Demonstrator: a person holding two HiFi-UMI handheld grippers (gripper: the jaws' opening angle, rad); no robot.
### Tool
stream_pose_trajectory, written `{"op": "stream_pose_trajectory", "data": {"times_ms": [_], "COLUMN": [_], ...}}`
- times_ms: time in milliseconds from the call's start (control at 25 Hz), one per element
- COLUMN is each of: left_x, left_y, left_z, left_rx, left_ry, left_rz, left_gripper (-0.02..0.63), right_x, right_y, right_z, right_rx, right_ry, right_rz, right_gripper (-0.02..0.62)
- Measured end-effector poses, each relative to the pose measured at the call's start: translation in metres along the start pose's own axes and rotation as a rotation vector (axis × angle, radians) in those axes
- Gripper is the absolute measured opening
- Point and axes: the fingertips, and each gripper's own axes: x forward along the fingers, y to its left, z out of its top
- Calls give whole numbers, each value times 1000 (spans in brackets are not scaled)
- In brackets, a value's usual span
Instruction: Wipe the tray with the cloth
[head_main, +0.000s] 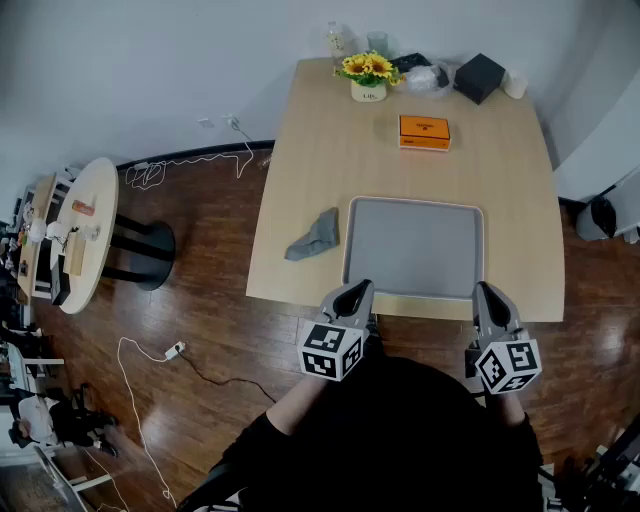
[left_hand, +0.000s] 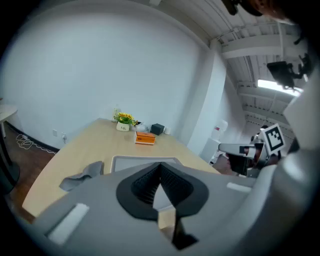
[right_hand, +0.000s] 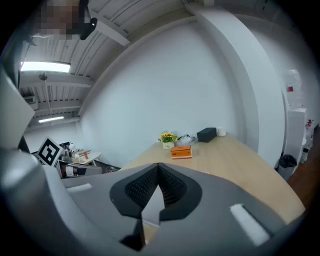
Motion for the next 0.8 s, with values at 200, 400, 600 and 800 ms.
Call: {"op": "stream_pose_trajectory", "data": {"times_ms": [200,400,600,800], "left_x": [60,84,93,109], "left_y": [89,203,275,286], "left_z": [5,-32,-63,-80], "left_rx": [47,-15,-216,-253], "left_ry": [77,234,361,447], "left_rz": [49,299,515,555], "left_gripper": [3,45,221,245], "right_x": [69,110,133,142], "right_y": [-24,-110,-180,-176], "right_z": [9,-52,-145,-178], "right_rx": [17,3,69,145], "right_ry": [103,336,567,620], "right_rz": [-18,-137,-216,-146], "right_gripper": [0,68,195,153]}}
